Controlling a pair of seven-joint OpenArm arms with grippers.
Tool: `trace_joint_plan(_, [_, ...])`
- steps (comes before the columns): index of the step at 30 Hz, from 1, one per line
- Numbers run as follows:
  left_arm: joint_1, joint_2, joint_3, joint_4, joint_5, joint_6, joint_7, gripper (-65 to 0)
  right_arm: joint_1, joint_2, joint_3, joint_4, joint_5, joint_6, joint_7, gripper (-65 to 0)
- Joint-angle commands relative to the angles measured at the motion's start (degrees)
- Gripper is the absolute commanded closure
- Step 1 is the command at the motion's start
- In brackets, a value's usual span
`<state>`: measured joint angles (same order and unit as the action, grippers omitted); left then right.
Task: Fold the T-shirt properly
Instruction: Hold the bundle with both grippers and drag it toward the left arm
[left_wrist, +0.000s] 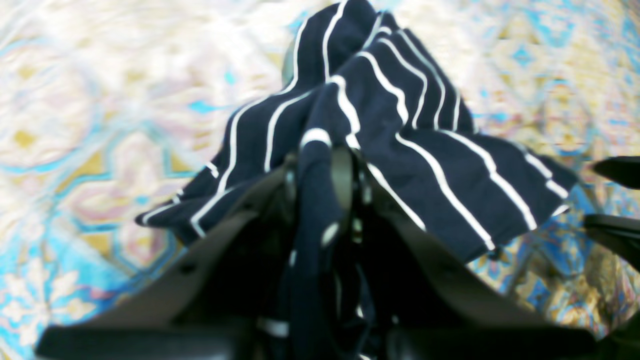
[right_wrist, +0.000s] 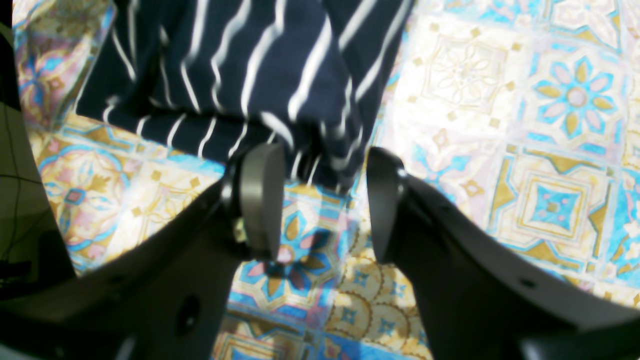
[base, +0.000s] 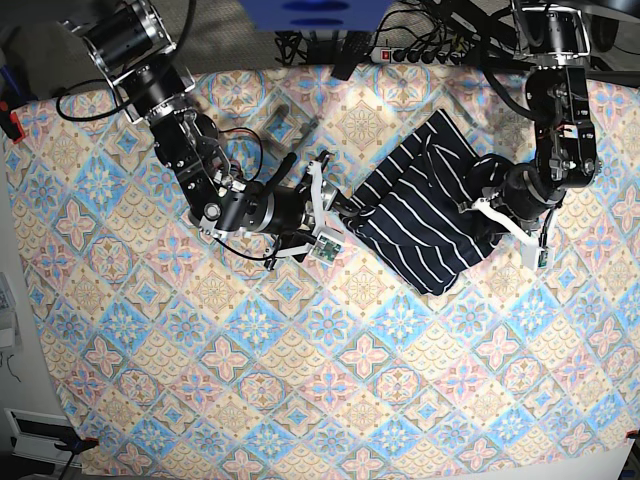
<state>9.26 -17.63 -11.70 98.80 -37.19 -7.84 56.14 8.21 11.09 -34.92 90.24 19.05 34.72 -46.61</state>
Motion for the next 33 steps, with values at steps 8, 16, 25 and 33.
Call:
trace_joint_plan(8, [-0.6, -2.1, 0.5, -8.4, 0.9, -0.4, -0.9, -8.9, 1.2, -1.5, 0.2, 0.8, 0.9, 0.2, 1.2, -26.3])
trace_joint_plan(16, [1.6, -2.0, -2.2, -7.4, 3.8, -0.2, -0.9, -44.0, 1.2, -1.7, 0.2, 0.8, 0.9, 0.2, 1.2, -26.3])
trace_joint_plan(25, [6.0, 1.7, -11.6, 5.4, 3.7, -0.4, -0.9, -53.8, 2.0, -3.1, 0.1, 0.9, 0.9, 0.2, 1.3, -26.3])
trace_joint_plan(33, [10.2, 4.0, -4.3, 12.7, 2.1, -0.5, -1.0, -53.0, 2.8, -6.0, -0.3, 0.9, 2.4, 0.2, 4.9, -25.9])
